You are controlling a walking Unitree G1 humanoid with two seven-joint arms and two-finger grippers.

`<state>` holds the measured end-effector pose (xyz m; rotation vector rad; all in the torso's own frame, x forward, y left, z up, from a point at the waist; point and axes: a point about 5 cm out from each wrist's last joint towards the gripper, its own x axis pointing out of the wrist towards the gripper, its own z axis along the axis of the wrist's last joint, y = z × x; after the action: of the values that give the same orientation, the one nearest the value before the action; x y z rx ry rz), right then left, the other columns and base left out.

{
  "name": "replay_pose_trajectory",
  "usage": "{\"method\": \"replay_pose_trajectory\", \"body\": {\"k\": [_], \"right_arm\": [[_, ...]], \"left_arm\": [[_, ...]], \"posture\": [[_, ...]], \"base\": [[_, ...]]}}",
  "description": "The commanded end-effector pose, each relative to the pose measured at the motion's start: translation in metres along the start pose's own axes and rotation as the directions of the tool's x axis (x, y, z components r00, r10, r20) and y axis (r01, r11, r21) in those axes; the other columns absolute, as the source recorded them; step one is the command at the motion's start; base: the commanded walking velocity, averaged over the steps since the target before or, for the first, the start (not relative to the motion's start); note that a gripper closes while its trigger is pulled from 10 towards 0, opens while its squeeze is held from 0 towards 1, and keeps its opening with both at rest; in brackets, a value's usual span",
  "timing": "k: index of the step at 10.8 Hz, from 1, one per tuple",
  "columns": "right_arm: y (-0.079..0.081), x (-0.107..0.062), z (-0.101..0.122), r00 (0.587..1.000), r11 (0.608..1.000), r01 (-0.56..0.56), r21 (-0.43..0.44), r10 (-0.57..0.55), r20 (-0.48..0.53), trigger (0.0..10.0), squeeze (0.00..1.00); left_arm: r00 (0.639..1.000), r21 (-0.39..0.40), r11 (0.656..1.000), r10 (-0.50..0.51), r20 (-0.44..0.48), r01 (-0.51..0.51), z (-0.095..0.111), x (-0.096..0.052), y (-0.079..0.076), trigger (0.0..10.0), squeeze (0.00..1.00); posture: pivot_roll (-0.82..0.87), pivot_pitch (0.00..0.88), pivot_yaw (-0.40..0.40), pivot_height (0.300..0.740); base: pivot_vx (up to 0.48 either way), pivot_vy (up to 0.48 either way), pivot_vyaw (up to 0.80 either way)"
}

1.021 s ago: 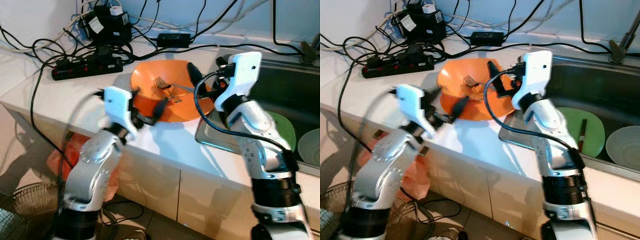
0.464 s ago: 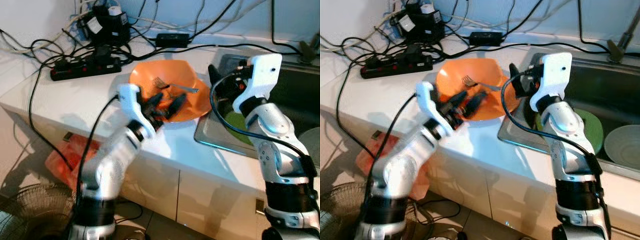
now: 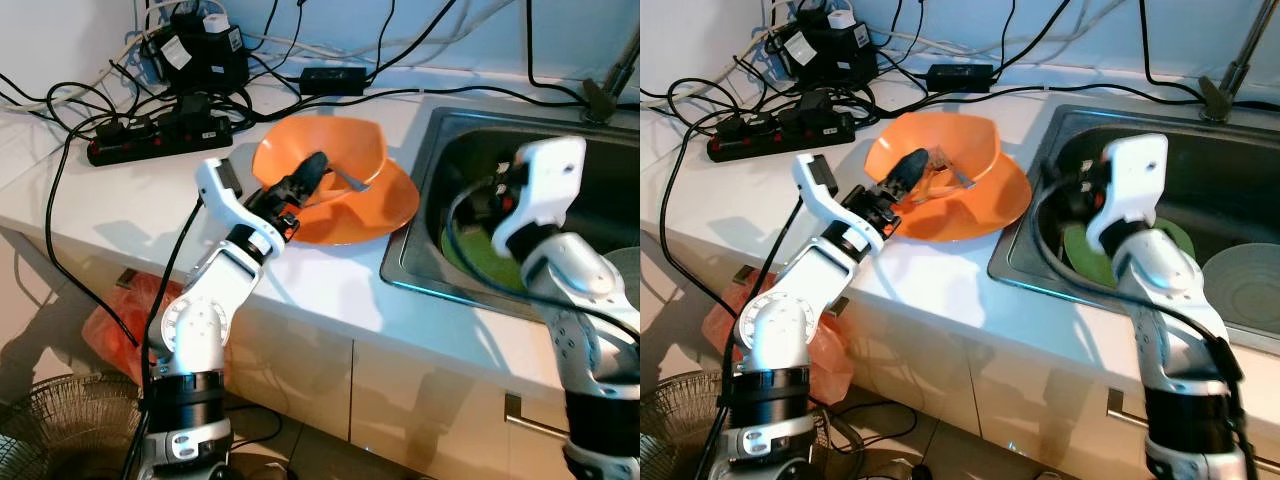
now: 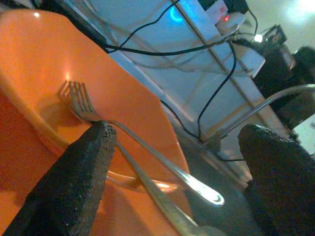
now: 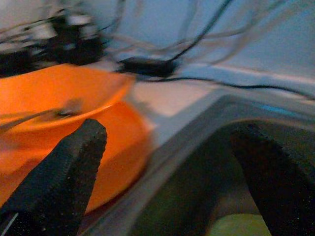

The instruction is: Kitchen organization

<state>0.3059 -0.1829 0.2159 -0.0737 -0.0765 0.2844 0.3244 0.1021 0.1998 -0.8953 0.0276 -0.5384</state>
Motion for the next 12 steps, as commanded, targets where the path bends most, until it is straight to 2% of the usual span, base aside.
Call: {"method": "replay_pose_trajectory", "body": {"k": [1,2,3,4,5,7,10,12], "right_arm": [[0.008,-0.003,0.001,0.997,0.997,-0.080,0.011,0.080,-0.002,10.0,0.00],[0.009,-0.004,0.001,0.995,0.995,-0.097,0.018,0.097,-0.007,10.0,0.00],[0.010,-0.007,-0.001,0.988,0.988,-0.154,0.026,0.155,-0.025,10.0,0.00],[0.014,-0.011,-0.002,0.971,0.973,-0.232,0.014,0.232,-0.048,10.0,0.00],[0.014,-0.012,-0.001,0.968,0.970,-0.245,0.001,0.244,-0.051,10.0,0.00],[0.013,-0.011,0.000,0.969,0.970,-0.244,-0.006,0.243,-0.052,10.0,0.00],[0.015,-0.011,0.001,0.964,0.965,-0.262,-0.021,0.261,-0.059,10.0,0.00],[0.016,-0.009,0.001,0.963,0.964,-0.263,-0.028,0.261,-0.058,10.0,0.00]], "left_arm": [[1.000,-0.037,0.999,0.009,-0.020,-0.010,-0.001,0.001,0.001,10.0,0.00],[1.000,-0.041,0.999,0.003,-0.025,-0.004,0.000,0.001,0.000,9.8,0.00],[0.999,-0.052,0.999,-0.008,-0.049,0.006,-0.001,0.003,-0.002,10.0,0.00],[0.998,-0.082,0.997,-0.007,-0.062,0.002,-0.002,0.004,-0.003,9.8,0.00],[0.998,-0.112,0.994,-0.002,-0.060,-0.005,0.001,0.003,-0.004,0.0,0.00],[0.999,-0.140,0.990,0.000,-0.050,-0.007,0.006,0.001,-0.006,0.0,0.00],[0.999,-0.273,0.961,0.038,-0.038,-0.047,0.010,-0.002,-0.003,0.0,0.00],[0.999,-0.298,0.953,0.036,-0.036,-0.045,0.011,-0.001,-0.006,0.0,0.00]], "posture": [[0.07,0.082,0.107,0.740],[0.07,0.082,0.108,0.740],[0.07,0.079,0.107,0.740],[0.07,0.076,0.108,0.740],[0.07,0.076,0.108,0.740],[0.08,0.076,0.110,0.740],[0.08,0.077,0.111,0.740],[0.08,0.076,0.109,0.740]], "base": [[0.000,0.000,0.00],[0.000,0.000,0.00],[0.000,0.000,0.00],[0.000,0.000,0.00],[0.000,0.000,0.00],[0.000,0.000,0.00],[0.000,0.000,0.00],[0.000,0.000,0.00]]}}
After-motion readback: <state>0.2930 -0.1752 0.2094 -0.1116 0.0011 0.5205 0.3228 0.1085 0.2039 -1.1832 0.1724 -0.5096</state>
